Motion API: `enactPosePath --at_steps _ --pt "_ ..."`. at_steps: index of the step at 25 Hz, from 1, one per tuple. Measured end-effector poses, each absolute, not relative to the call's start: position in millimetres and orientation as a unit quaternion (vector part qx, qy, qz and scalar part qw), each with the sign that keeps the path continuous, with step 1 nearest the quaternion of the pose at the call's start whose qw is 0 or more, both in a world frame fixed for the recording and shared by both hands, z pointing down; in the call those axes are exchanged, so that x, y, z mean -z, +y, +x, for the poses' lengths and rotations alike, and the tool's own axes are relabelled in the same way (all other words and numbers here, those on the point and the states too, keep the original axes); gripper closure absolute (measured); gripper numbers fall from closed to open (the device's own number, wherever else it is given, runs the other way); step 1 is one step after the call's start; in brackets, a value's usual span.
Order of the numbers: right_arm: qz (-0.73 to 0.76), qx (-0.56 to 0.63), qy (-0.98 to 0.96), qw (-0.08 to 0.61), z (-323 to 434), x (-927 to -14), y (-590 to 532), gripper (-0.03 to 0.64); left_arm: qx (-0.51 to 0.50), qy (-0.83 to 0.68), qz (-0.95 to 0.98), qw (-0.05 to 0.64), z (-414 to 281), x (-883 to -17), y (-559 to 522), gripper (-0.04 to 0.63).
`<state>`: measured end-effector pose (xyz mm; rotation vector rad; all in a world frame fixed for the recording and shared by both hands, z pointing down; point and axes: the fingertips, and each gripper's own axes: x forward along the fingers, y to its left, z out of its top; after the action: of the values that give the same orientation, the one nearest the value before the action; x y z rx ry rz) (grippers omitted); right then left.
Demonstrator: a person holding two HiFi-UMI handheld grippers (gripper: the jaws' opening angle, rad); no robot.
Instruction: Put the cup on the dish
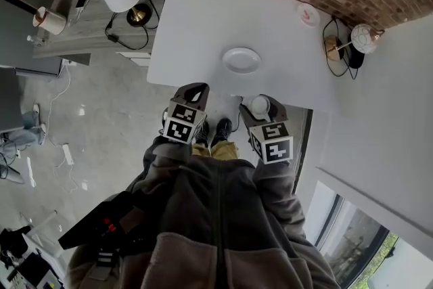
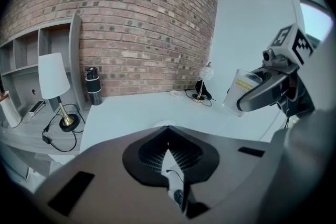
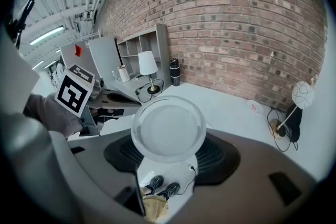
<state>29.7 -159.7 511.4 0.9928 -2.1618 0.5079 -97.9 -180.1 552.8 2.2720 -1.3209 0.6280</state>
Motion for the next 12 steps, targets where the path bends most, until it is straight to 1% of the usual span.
enactPosePath --at_steps 5,12 --pt "0.368 -0.190 -0.842 0.347 35 -532 -183 0.357 -0.228 -0.492 0.814 0.208 -93 -554 -197 0.589" --pt "0.353 -0.186 -0.848 0.350 38 -571 -217 0.357 -0.247 -0.496 0.804 0.217 -89 -581 -213 0.589"
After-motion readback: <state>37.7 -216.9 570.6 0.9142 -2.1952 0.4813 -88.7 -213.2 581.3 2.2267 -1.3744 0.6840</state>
